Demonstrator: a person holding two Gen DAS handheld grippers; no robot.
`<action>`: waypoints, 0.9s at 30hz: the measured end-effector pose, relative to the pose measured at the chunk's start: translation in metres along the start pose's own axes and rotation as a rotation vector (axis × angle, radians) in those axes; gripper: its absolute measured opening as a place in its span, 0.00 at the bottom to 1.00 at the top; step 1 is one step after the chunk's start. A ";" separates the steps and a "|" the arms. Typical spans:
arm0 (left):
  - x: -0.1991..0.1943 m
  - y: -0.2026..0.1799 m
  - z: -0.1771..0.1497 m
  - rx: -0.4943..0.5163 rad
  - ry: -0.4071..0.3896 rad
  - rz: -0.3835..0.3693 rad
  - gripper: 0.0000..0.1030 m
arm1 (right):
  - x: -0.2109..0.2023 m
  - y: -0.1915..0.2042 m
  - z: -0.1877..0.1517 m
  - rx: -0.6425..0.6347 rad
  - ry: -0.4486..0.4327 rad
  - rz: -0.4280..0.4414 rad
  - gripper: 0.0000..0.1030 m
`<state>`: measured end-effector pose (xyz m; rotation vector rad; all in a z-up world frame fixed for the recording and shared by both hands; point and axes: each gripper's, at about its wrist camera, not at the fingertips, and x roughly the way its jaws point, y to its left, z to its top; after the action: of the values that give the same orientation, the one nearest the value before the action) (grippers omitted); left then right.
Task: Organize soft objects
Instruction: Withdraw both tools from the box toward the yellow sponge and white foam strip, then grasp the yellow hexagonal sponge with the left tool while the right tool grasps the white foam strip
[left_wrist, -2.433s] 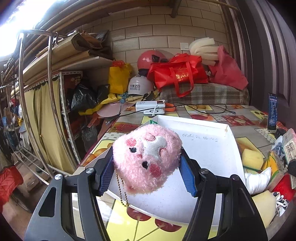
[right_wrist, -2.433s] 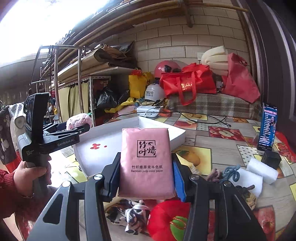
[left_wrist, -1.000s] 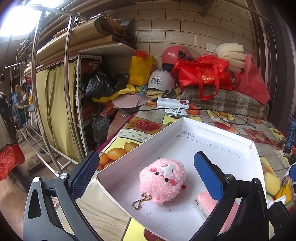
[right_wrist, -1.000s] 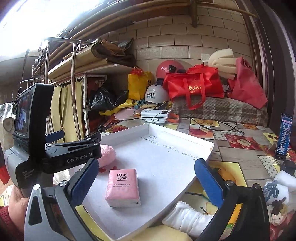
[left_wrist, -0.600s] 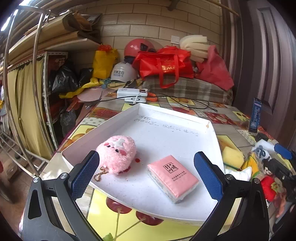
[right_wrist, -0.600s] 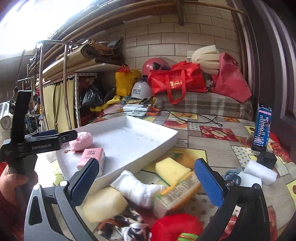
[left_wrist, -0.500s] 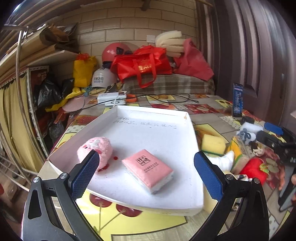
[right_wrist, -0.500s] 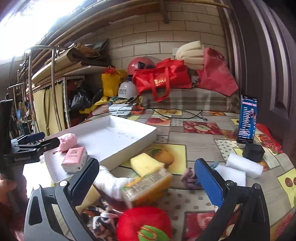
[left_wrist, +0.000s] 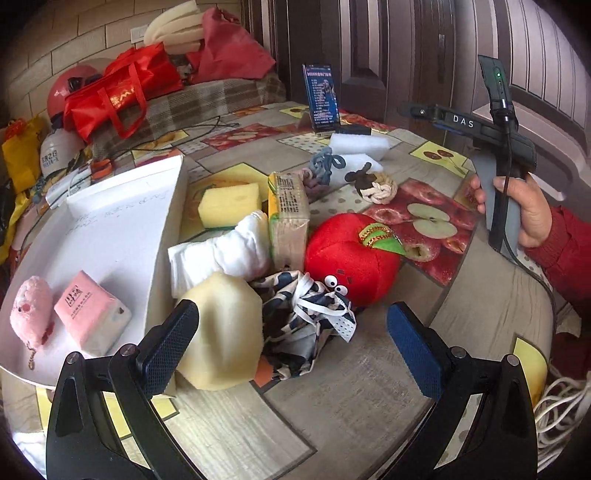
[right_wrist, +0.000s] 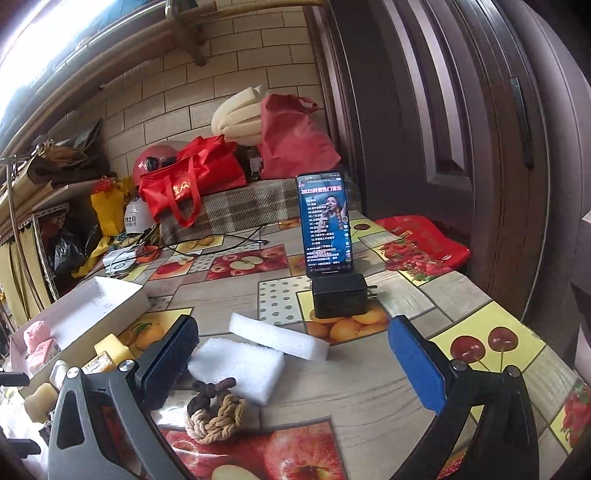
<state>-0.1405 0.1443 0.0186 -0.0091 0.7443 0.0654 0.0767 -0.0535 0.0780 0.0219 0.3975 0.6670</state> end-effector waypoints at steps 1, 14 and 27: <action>0.005 -0.005 0.000 0.009 0.018 -0.004 1.00 | 0.002 -0.003 0.000 0.012 0.012 0.009 1.00; 0.007 -0.065 0.029 0.045 -0.075 -0.113 1.00 | 0.047 -0.032 -0.001 0.134 0.247 0.151 1.00; -0.002 -0.021 0.009 -0.066 -0.004 -0.053 1.00 | 0.112 0.023 -0.002 -0.189 0.439 0.126 0.87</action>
<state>-0.1348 0.1231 0.0267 -0.0917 0.7378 0.0391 0.1419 0.0320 0.0405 -0.2857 0.7577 0.8331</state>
